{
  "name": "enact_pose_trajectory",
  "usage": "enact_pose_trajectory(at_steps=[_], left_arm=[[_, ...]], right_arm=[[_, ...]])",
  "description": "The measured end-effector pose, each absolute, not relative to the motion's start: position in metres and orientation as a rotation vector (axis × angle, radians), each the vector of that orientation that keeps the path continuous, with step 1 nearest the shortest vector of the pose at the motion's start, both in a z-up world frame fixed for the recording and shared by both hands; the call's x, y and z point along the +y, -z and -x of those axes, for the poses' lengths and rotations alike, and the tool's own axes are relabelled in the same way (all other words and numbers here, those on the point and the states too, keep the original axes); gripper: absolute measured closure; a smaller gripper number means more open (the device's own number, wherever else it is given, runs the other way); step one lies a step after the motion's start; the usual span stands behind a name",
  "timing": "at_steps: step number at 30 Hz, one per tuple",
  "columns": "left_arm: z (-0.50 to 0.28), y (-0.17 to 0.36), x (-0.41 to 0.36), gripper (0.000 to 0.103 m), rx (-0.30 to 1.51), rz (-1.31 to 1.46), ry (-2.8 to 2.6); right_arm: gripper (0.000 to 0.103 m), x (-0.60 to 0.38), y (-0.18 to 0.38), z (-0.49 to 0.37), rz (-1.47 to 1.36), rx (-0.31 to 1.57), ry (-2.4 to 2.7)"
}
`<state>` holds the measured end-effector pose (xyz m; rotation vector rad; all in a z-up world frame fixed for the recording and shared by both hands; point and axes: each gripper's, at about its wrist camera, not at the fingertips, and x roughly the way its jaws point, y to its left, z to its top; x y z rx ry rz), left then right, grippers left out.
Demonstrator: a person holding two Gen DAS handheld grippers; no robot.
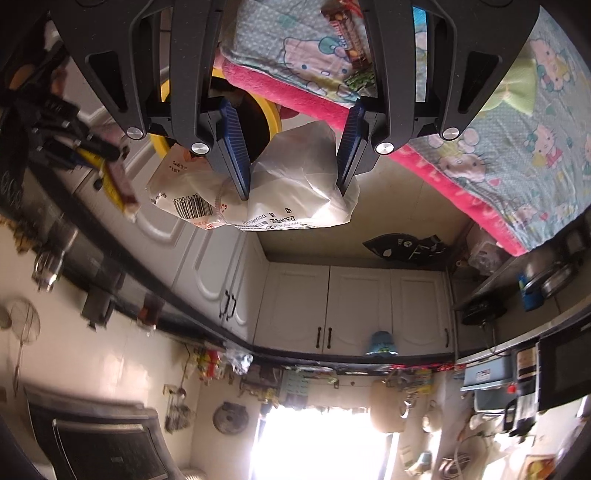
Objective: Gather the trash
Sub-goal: 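Carry both items over the yellow bin and open both tools to drop them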
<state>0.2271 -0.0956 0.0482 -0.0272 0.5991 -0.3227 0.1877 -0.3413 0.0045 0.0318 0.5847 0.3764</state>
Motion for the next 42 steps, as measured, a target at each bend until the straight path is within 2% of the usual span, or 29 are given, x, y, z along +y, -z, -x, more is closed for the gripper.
enact_pose_trajectory(at_steps=[15,28,32,34,40,42], left_arm=[[-0.260,0.016,-0.168,0.065,0.718,-0.131,0.361],[-0.281,0.056,-0.199,0.060,0.817,-0.141,0.391],[-0.284,0.061,-0.198,0.054,0.832,-0.132,0.394],[-0.284,0.062,-0.198,0.050,0.832,-0.130,0.393],[-0.281,0.054,-0.188,0.034,0.811,-0.105,0.377],[-0.278,0.049,-0.183,0.025,0.799,-0.090,0.367]], right_arm=[[0.072,-0.373,0.042,-0.224,-0.129,0.662,-0.274],[0.070,-0.386,0.085,-0.250,-0.191,0.760,-0.247],[0.057,-0.385,0.091,-0.253,-0.199,0.774,-0.237],[0.053,-0.384,0.092,-0.253,-0.196,0.778,-0.230],[0.040,-0.380,0.089,-0.245,-0.170,0.760,-0.202],[0.036,-0.379,0.087,-0.244,-0.163,0.749,-0.193]])
